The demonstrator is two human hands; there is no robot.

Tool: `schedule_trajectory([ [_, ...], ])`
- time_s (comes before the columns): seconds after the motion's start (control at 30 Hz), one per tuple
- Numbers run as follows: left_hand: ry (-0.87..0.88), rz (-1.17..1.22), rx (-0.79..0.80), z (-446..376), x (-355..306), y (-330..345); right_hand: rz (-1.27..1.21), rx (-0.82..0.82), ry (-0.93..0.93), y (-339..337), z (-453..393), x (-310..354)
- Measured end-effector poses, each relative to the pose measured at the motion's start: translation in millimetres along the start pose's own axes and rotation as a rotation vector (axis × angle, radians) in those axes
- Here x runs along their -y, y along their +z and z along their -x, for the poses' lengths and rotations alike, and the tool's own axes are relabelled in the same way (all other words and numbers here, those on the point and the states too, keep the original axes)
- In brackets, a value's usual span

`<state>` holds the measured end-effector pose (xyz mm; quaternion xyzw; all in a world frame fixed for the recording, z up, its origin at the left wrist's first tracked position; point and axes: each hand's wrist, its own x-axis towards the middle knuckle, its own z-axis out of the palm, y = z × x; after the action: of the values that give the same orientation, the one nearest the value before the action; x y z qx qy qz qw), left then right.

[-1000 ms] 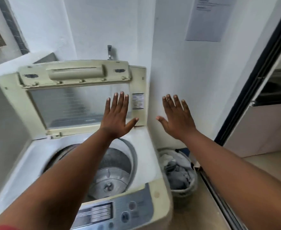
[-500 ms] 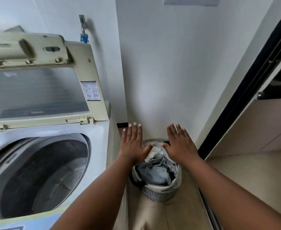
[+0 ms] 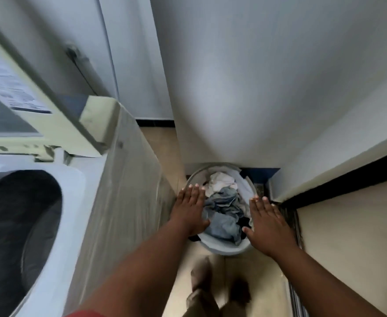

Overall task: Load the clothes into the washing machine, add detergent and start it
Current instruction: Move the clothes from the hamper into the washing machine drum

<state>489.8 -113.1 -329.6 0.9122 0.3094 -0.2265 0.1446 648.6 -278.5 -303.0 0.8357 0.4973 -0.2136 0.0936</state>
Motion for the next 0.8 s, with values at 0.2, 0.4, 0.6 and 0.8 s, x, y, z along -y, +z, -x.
schedule_trajectory([
  [0.2, -0.078, -0.006, 0.169, -51.2, 12.4, 60.0, -0.092, 0.147, -0.040, 83.9, -74.8, -6.2],
  [0.4, -0.093, 0.000, 0.249, -114.1, 17.3, 136.1, -0.187, 0.236, -0.087, 163.0, -132.9, -11.8],
  [0.6, -0.140, 0.167, 0.324, -176.3, 15.5, 193.4, -0.218, 0.309, -0.031, 234.0, -169.5, -15.7],
  [0.8, -0.197, 0.346, 0.380, -215.6, 25.8, 231.3, -0.321, 0.501, 0.072, 275.3, -199.8, -8.4],
])
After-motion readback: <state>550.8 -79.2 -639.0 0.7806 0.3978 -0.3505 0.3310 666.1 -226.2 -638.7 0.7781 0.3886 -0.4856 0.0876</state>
